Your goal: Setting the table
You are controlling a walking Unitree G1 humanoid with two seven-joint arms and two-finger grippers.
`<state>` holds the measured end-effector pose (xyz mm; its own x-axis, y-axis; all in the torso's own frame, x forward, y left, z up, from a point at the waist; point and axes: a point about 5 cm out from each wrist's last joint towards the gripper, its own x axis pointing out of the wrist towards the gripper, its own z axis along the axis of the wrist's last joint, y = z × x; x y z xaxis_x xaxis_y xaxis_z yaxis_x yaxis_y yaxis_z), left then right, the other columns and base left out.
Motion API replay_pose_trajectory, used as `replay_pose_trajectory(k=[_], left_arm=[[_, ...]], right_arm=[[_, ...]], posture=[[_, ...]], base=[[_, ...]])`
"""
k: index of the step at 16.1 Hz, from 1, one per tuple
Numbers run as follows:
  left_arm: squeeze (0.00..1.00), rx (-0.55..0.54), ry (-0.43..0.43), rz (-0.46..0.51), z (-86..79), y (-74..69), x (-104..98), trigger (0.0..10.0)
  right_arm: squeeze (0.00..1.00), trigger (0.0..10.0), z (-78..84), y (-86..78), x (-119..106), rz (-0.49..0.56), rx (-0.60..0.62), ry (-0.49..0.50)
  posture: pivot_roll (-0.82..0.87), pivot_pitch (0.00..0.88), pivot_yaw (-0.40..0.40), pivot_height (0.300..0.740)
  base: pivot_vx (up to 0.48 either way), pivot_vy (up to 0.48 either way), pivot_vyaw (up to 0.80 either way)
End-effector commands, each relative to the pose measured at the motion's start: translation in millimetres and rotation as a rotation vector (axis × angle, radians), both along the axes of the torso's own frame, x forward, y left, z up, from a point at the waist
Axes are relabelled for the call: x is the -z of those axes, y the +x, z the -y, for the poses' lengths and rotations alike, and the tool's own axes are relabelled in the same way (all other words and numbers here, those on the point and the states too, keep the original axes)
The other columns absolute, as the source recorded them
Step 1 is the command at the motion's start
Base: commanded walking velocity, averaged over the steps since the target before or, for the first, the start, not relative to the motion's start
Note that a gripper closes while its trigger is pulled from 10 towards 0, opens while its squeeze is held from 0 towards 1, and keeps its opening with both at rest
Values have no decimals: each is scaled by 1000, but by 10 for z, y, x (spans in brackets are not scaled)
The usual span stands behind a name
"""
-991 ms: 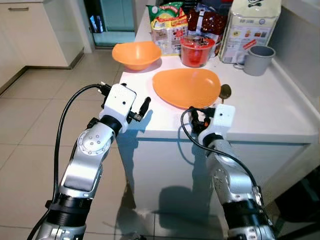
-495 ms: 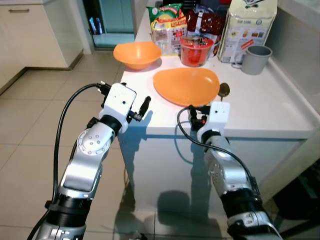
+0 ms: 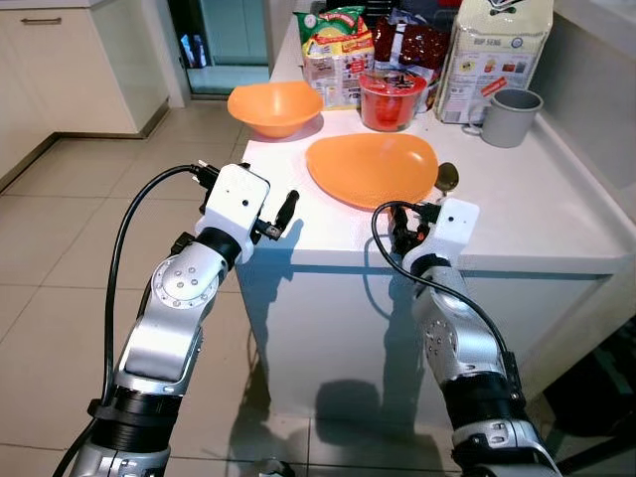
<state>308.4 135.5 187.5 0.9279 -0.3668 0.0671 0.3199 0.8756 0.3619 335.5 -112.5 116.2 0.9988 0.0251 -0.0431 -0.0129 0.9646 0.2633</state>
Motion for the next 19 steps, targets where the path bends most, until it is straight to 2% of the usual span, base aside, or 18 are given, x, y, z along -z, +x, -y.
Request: replay_pose_trajectory(k=[1, 2, 6, 8, 9, 10, 11, 12, 17, 19], left_arm=[[0, -12, 6, 0, -21, -8, 0, 10000], [0, -12, 6, 1, -20, -6, -1, 10000], [0, -11, 6, 3, -18, -12, -4, 10000], [0, -12, 7, 4, -24, -15, -6, 10000], [0, -12, 8, 5, -24, -16, -7, 10000], [0, -14, 8, 6, -28, -20, -7, 10000], [0, -15, 9, 6, -32, -23, -9, 10000], [0, -15, 10, 7, -35, -25, -14, 10000], [0, -15, 16, 13, -50, -34, -30, 10000], [0, -14, 17, 12, -48, -36, -33, 10000]], right_arm=[[0, 10000, -1, -24, 48, -22, -7, -23], [1000, 10000, -12, -32, 47, -20, -9, -17], [1000, 10000, -31, -29, 21, -9, -16, -31], [1000, 10000, -36, -29, 7, 3, -15, -85], [541, 10000, -41, -29, 6, 4, -18, -88], [0, 10000, -63, -29, -9, 5, -16, -32], [0, 10000, -73, -19, -32, 6, -3, 5], [0, 10000, -67, 4, -50, 4, 21, 86], [0, 10000, -4, 83, 59, -43, 65, 63], [0, 10000, -21, 147, 94, -66, 33, -3]], posture=[[150, 0, 56, 740], [149, 0, 57, 740], [156, 0, 57, 740], [159, 0, 55, 740], [159, 0, 55, 740], [164, 0, 57, 740], [165, 0, 55, 740], [165, 0, 55, 740], [179, 0, 59, 740], [181, 0, 60, 740]], base=[[0, 0, 0], [0, 0, 0], [0, 0, 0], [0, 0, 0], [0, 0, 0], [0, 0, 0], [0, 0, 0], [0, 0, 0], [0, 0, 0], [0, 0, 0]])
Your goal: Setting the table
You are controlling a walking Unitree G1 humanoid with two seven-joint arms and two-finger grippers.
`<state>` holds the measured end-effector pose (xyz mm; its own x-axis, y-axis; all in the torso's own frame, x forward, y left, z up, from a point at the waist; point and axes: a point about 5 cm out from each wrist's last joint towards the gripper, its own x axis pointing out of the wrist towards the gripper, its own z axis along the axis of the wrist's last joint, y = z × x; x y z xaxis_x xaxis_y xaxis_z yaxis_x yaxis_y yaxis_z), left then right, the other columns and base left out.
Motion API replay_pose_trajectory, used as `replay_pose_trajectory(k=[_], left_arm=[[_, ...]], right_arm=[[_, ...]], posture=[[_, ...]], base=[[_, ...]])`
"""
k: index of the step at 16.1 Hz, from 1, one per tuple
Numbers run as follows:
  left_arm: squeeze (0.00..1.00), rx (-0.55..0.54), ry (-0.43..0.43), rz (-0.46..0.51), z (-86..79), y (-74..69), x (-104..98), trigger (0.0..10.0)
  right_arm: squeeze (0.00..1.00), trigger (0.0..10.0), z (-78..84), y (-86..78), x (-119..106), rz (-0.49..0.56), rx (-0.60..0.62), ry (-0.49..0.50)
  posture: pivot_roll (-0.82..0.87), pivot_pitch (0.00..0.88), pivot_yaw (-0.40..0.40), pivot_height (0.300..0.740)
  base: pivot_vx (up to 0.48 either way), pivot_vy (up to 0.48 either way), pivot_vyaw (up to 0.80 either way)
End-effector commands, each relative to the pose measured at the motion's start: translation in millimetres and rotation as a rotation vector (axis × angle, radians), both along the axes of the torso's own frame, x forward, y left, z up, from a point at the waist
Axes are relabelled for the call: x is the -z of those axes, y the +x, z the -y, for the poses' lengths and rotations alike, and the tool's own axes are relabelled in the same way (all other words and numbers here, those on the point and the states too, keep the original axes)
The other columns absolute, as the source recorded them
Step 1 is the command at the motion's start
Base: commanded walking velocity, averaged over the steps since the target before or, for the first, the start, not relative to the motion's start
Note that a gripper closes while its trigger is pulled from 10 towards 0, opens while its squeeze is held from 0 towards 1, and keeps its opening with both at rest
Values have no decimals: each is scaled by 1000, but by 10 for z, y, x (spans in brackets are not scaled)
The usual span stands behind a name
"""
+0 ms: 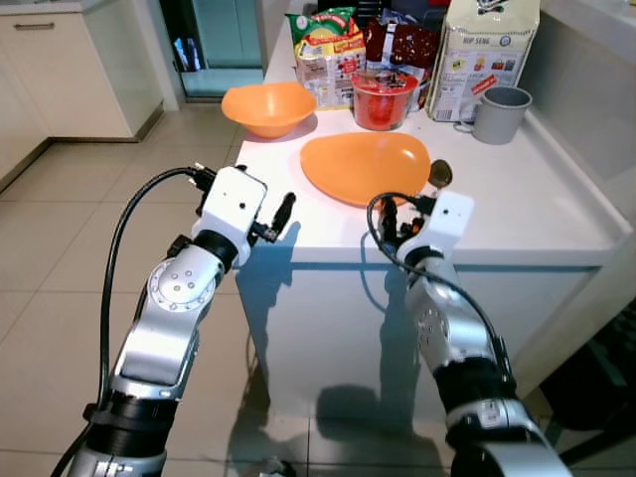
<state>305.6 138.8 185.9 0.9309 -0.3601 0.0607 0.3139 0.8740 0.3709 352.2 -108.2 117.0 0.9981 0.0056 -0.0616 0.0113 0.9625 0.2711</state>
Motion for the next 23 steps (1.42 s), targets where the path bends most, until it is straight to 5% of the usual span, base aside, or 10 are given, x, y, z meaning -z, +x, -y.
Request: replay_pose_trajectory(k=[1, 4, 11, 23], left_arm=[[0, -6, 5, 15, -11, -8, -51, 10000], [0, -7, 1, 12, -1, -16, -44, 10000], [0, -21, -30, -23, -25, -22, -37, 10000], [0, -8, -31, -18, -5, -45, -48, 10000]], right_arm=[[0, 10000, 0, 5, 120, -60, -16, -83], [0, 10000, -30, 60, 161, -73, -70, -223], [0, 10000, 136, 210, -25, -10, 25, -160], [0, 10000, 7, 129, 100, -19, -7, -131]], posture=[[182, 0, 58, 740], [181, 0, 56, 740], [187, 0, 62, 740], [179, 0, 68, 740]], base=[[0, 0, 0], [0, 0, 0], [0, 0, 0], [453, 0, 0]])
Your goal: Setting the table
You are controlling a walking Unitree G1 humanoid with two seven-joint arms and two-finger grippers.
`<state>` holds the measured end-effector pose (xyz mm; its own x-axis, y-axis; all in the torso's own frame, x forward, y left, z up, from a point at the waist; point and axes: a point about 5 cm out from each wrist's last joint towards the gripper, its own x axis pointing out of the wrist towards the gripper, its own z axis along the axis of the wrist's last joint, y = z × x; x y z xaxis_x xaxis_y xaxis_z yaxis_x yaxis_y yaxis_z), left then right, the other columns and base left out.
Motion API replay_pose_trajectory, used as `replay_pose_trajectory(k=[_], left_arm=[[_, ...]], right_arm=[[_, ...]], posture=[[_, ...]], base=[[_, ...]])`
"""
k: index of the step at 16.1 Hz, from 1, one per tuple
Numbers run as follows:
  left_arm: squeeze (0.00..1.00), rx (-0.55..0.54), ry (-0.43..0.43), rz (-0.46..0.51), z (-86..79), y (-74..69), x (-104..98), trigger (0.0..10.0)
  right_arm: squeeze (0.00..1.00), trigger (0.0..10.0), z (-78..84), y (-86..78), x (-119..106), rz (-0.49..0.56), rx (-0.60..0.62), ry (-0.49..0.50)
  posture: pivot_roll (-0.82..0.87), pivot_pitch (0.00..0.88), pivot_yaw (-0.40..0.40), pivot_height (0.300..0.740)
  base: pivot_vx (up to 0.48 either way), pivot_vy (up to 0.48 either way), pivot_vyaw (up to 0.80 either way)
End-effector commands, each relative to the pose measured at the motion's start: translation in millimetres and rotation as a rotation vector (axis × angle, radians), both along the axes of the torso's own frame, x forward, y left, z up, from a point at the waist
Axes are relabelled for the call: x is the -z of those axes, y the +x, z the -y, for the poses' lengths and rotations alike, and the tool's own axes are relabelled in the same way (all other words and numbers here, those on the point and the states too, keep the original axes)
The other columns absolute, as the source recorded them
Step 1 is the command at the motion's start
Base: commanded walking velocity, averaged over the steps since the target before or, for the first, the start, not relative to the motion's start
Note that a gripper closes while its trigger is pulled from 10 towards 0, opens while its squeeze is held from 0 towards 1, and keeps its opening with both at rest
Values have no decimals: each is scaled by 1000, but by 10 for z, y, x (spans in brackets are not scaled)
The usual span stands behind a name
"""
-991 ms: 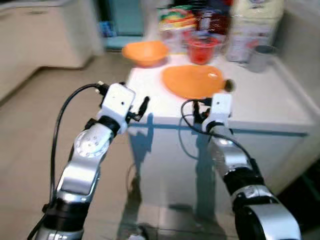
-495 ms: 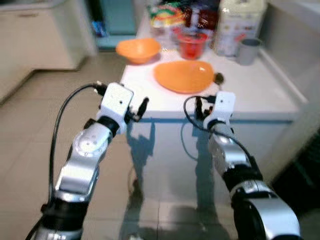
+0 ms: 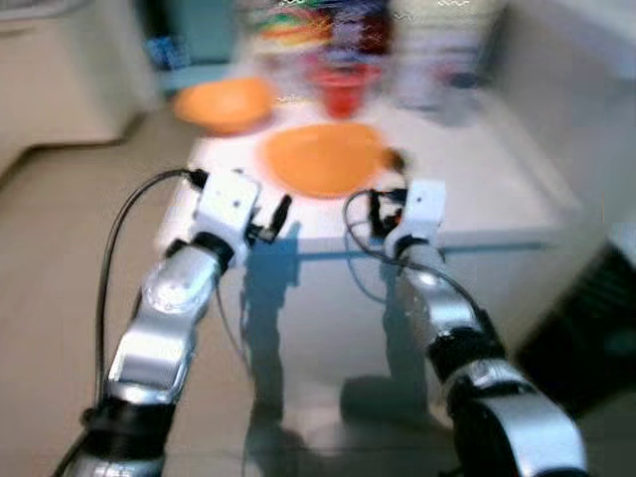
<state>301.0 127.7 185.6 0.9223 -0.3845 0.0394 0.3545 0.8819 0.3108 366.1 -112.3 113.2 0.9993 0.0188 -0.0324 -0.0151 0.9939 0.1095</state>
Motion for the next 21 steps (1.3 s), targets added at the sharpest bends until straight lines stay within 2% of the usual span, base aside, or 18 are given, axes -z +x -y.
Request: replay_pose_trajectory(k=[1, 3, 6, 9, 11, 12, 14, 16, 18, 21], left_arm=[[0, -36, 27, 41, -112, -2, -67, 10000], [0, -28, 21, 45, -111, -6, -85, 10000], [0, -30, 23, 42, -128, -7, -86, 10000], [0, -44, 23, 37, -149, -10, -69, 10000], [0, -48, 25, 30, -156, -16, -47, 10000], [0, -55, 27, 22, -169, -21, -23, 10000], [0, -62, 24, 16, -181, -25, -11, 10000], [0, -64, 25, 5, -183, -31, 9, 10000], [0, -65, 32, -4, -184, -31, 15, 10000], [0, -84, 18, -3, -223, -23, -32, 10000]], right_arm=[[0, 10000, -53, -15, 73, -56, 10, 58], [0, 10000, -85, -14, 107, -118, 45, 251], [0, 10000, -118, 38, -32, -67, 35, 230], [0, 10000, -147, 97, -361, 36, -1, 184], [0, 10000, -158, 84, -433, 65, -8, 139], [0, 10000, -209, 18, -489, 88, -30, 93], [0, 10000, -304, -147, -514, 73, -66, 67], [0, 10000, -356, -214, -513, 57, -68, 99], [0, 10000, -438, -214, -467, 19, -63, 150], [0, 10000, -498, -231, -549, 20, -108, 119]], posture=[[180, 0, 67, 740], [182, 0, 71, 740], [184, 0, 74, 740], [185, 0, 67, 740], [185, 0, 63, 740], [185, 0, 63, 740], [183, 0, 57, 740], [180, 0, 57, 740], [194, 0, 66, 740], [205, 0, 64, 740]], base=[[0, 0, 0], [0, 0, 0], [0, 0, 0], [0, 0, 0], [0, 0, 0], [0, 0, 0], [0, 0, 0], [0, 0, 0], [0, 0, 0], [0, 0, 0]])
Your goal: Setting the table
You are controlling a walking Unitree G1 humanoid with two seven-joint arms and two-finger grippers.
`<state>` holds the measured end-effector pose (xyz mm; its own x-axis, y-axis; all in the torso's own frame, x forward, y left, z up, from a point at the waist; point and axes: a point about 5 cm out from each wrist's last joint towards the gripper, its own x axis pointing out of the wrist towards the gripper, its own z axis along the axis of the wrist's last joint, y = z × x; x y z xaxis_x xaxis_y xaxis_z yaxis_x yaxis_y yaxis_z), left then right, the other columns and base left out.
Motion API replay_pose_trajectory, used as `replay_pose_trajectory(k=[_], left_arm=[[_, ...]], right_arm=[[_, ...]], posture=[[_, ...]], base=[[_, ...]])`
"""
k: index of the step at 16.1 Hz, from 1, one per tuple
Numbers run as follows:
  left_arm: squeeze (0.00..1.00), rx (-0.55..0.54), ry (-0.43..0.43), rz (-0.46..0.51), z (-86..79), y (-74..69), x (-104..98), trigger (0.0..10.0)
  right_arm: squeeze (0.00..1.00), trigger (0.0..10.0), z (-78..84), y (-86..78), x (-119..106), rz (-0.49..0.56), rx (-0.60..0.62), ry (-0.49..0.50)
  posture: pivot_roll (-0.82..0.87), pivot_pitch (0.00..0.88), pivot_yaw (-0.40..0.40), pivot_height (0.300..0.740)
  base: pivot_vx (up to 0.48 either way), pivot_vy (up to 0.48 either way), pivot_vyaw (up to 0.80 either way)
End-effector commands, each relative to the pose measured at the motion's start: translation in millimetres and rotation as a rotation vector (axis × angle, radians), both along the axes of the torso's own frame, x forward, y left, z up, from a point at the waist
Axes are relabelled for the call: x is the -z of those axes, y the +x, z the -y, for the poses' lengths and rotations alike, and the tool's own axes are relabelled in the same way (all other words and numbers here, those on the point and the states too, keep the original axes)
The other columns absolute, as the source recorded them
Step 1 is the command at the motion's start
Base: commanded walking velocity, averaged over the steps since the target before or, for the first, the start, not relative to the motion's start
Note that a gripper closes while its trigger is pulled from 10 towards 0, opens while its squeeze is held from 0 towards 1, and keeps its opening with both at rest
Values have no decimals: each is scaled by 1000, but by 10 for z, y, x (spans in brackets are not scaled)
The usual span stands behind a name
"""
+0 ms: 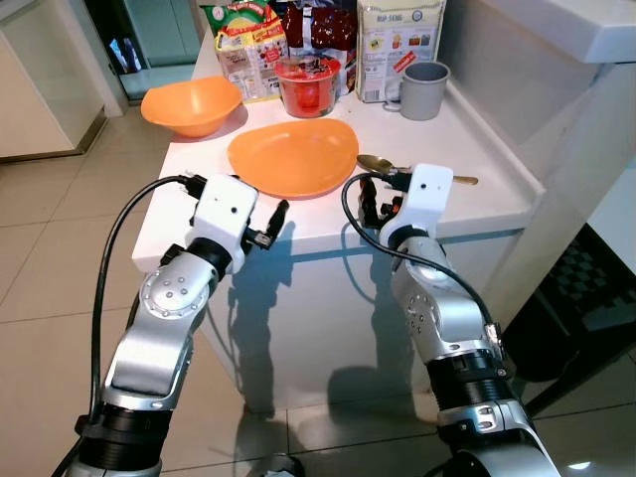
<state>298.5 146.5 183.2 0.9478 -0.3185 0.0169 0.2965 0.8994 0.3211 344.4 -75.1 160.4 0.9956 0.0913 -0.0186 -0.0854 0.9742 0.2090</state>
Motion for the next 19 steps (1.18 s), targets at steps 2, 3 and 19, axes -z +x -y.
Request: replay_pose_trajectory(k=[2, 3, 19], left_arm=[[0, -19, 5, 15, -33, 1, -54, 10000], [0, -22, 7, 15, -35, -12, -48, 10000], [0, -7, 74, -7, -76, 9, -25, 10000]], right_arm=[[0, 10000, -79, 14, -61, -2, -50, -27], [0, 10000, -54, 38, -87, 3, -61, -56], [0, 10000, -106, 43, -325, 53, -102, 96]], posture=[[210, 0, 61, 740], [208, 0, 61, 740], [209, 0, 83, 740]], base=[[0, 0, 0], [0, 0, 0], [0, 0, 0]])
